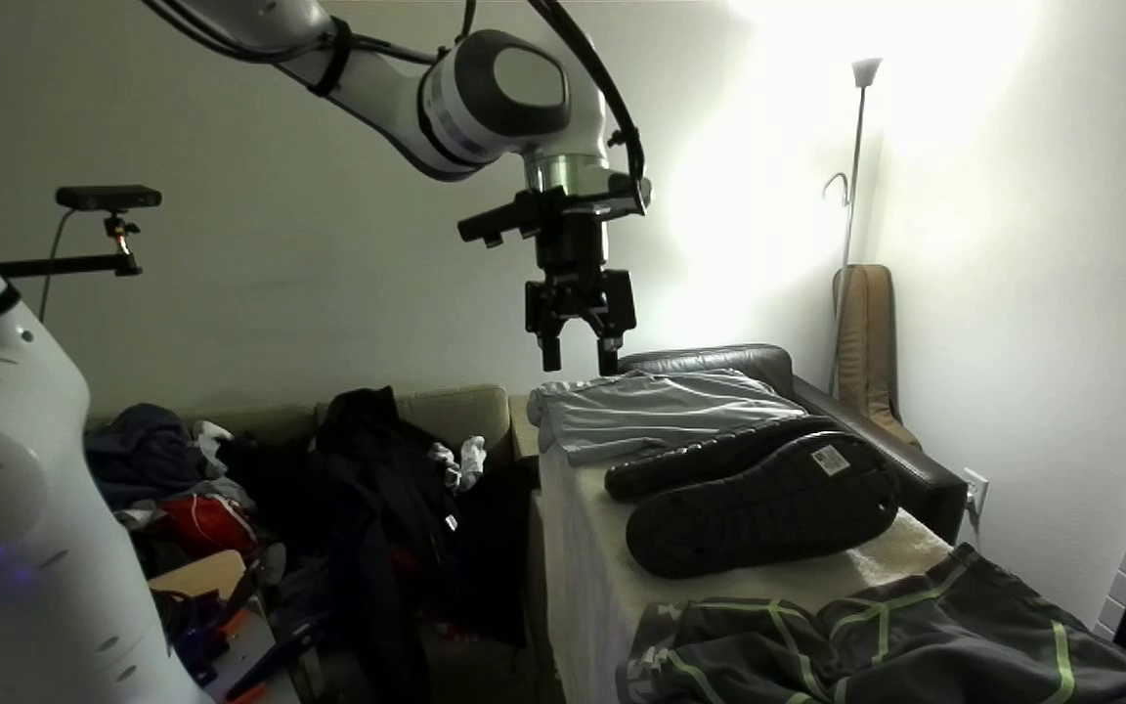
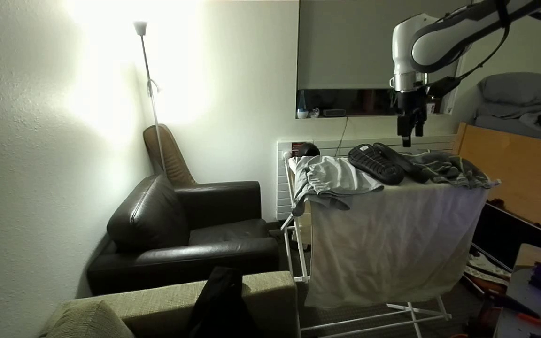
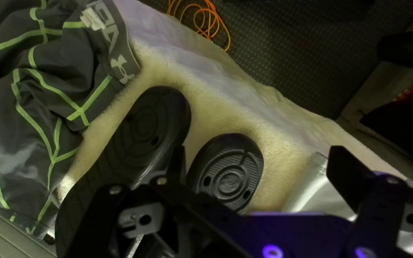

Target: Pick up the grey cloth and put it on the sofa

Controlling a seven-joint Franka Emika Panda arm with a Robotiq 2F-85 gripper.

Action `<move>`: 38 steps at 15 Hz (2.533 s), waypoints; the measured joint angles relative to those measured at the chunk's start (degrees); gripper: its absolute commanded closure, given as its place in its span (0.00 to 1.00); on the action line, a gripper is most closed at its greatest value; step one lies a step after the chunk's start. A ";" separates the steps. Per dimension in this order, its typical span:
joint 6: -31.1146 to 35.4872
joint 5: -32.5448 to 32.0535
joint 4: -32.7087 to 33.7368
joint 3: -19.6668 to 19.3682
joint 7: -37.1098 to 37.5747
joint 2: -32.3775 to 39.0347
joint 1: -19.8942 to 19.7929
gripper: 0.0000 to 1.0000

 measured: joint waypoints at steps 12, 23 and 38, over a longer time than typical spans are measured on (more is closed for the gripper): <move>11.82 0.05 4.01 1.07 0.00 10.88 0.34 0.00; 23.24 0.28 4.45 2.22 0.00 16.80 0.41 0.00; 26.56 2.67 7.81 2.53 -0.34 21.88 0.28 0.11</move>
